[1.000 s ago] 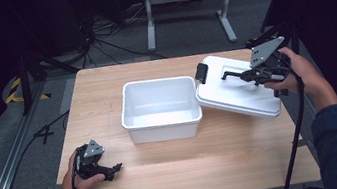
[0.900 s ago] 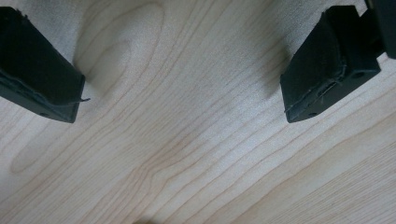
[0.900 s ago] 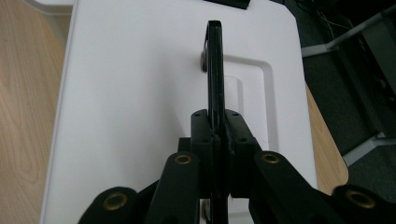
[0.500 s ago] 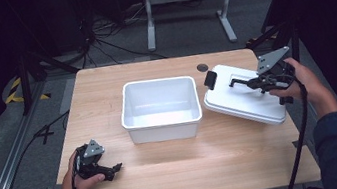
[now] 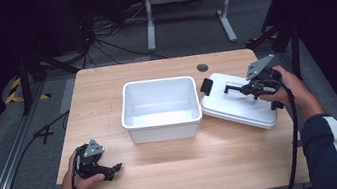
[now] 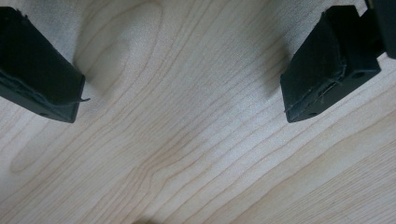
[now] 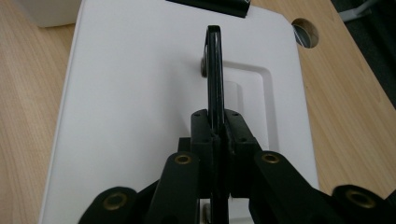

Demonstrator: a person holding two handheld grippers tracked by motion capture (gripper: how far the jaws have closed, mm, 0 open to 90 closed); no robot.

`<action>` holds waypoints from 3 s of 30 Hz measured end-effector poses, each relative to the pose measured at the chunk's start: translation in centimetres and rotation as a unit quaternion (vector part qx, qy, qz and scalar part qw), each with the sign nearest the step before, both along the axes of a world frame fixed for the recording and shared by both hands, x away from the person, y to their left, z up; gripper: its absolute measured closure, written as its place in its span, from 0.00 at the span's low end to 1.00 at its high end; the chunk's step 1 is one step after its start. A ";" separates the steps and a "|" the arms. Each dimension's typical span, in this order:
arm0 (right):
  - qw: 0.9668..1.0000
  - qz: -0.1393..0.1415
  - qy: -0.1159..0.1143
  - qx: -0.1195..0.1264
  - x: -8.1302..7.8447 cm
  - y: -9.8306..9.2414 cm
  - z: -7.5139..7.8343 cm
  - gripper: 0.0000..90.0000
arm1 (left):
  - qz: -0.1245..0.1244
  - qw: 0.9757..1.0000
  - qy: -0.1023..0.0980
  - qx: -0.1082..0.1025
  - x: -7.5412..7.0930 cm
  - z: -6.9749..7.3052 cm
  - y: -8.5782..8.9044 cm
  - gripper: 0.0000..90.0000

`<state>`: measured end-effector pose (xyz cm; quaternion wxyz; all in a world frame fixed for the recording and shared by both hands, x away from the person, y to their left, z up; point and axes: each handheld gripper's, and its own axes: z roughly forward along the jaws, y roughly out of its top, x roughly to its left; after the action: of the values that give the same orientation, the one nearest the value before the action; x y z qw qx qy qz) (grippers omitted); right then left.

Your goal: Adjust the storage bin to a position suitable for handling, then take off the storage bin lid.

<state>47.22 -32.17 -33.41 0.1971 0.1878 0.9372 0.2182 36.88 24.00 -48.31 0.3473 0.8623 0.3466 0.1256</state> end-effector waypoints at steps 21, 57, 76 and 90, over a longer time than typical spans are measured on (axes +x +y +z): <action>1.000 -0.013 0.028 0.001 1.5 0.5 -3.8 0.94 | -0.004 1.000 -0.003 -0.001 0.1 0.0 0.0 0.00; 0.998 -0.040 0.013 0.054 0.6 0.3 -2.6 0.78 | -0.007 1.000 -0.006 0.000 0.2 0.0 0.1 0.00; 0.996 -0.062 -0.004 0.071 -0.8 0.3 -0.8 0.66 | -0.006 1.000 -0.006 0.004 0.0 0.0 0.2 0.01; 0.995 -0.080 -0.008 0.059 -2.7 0.5 0.3 0.53 | -0.004 1.000 -0.005 0.003 -0.1 0.0 0.4 0.01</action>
<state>44.49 -31.65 -33.16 0.2100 0.2715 0.9031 0.2580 36.76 24.37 -48.27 0.3466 0.8642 0.3411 0.1292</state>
